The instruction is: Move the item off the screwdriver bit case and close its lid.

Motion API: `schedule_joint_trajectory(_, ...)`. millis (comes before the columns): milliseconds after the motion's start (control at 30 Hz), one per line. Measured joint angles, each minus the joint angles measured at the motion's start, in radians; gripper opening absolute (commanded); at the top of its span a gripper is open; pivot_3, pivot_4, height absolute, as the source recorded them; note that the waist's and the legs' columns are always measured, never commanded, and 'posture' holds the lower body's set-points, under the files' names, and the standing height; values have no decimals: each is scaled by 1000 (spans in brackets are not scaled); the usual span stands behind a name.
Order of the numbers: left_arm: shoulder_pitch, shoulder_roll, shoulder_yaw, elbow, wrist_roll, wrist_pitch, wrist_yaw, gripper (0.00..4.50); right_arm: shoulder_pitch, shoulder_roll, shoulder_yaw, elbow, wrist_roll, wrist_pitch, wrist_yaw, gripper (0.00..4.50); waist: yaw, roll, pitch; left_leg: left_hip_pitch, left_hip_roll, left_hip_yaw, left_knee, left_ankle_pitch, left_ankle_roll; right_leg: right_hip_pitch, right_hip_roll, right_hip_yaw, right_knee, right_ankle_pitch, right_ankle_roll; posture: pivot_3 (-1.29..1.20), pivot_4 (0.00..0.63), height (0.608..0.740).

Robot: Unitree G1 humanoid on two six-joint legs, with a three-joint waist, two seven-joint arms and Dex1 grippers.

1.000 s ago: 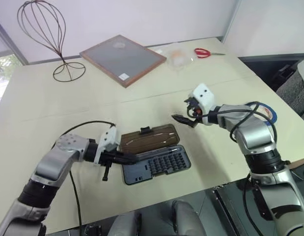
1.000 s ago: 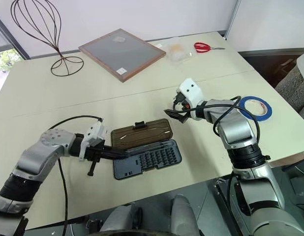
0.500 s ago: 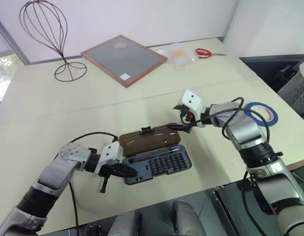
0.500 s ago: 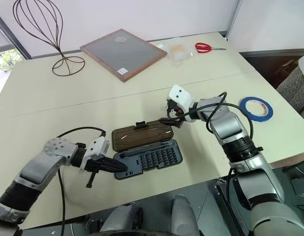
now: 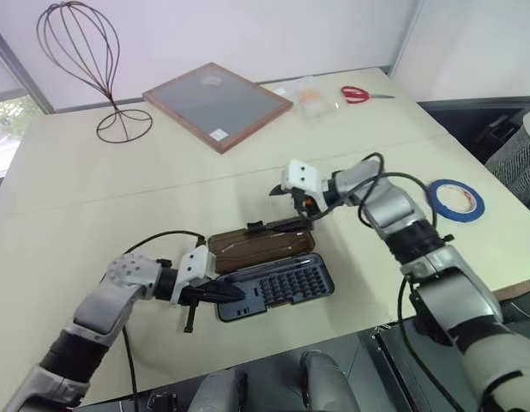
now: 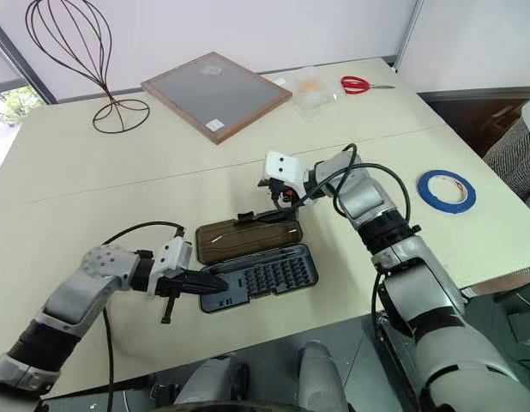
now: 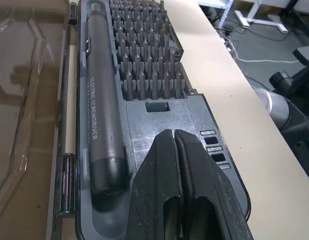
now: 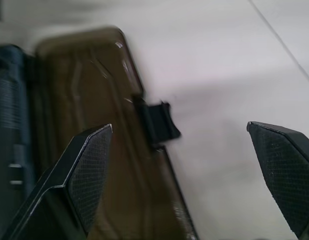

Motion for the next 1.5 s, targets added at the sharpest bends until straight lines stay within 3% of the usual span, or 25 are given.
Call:
schedule_joint_trajectory(400,34,19,14,-34,-6,3,29,60,-53,60,-23,317,-89,-187,-51,4500,-10,1,0,0,0,0,-2,0,0,-1,0,0,0,0,0,0,150,740)
schedule_joint_trajectory(500,38,20,16,-39,-7,3,40,0,-67,72,-34,355,-96,-206,-56,3615,-10,1,0,0,0,0,-2,0,0,-1,0,0,0,0,0,0,150,740)
schedule_joint_trajectory(733,36,22,23,-31,-6,3,62,0,-75,96,-30,385,-123,-258,-2,208,-10,1,0,1,0,0,-1,1,-1,0,0,0,1,0,0,0,150,740)
schedule_joint_trajectory(767,35,24,29,-25,-6,2,64,0,-86,93,-27,385,-129,-271,15,54,-11,1,-1,2,0,0,-1,1,-1,0,0,0,1,0,0,0,150,740)
schedule_joint_trajectory(1300,12,24,39,12,-6,-15,73,0,-123,121,-27,429,-203,-338,49,54,-11,2,-3,4,1,0,-1,1,-1,2,1,1,1,0,0,0,150,740)
schedule_joint_trajectory(1400,11,24,38,13,-6,-15,73,0,-137,140,-30,472,-215,-342,35,917,-11,2,-3,4,1,0,-1,1,-1,2,1,1,2,0,0,0,150,740)
schedule_joint_trajectory(1500,10,22,38,13,-6,-15,74,0,-153,175,-34,521,-223,-347,12,917,-11,3,-2,3,1,0,-1,1,-1,1,1,1,2,0,0,0,150,740)
